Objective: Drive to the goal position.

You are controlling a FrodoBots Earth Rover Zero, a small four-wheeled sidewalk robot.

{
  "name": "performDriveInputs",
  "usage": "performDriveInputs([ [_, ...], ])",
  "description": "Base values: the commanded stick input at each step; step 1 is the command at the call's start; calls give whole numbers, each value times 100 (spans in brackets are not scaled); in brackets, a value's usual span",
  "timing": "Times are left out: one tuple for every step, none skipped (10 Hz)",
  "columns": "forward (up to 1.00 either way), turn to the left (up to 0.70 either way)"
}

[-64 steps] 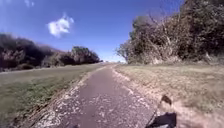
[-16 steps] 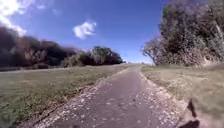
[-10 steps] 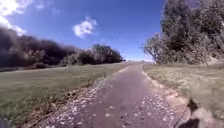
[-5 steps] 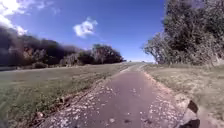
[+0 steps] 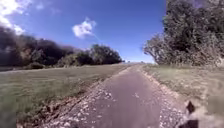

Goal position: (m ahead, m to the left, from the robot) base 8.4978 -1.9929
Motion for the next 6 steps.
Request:
performDriveInputs([
  [70,-20],
  [70,-35],
  [70,-35],
  [70,-35],
  [70,-35],
  [70,-35],
])
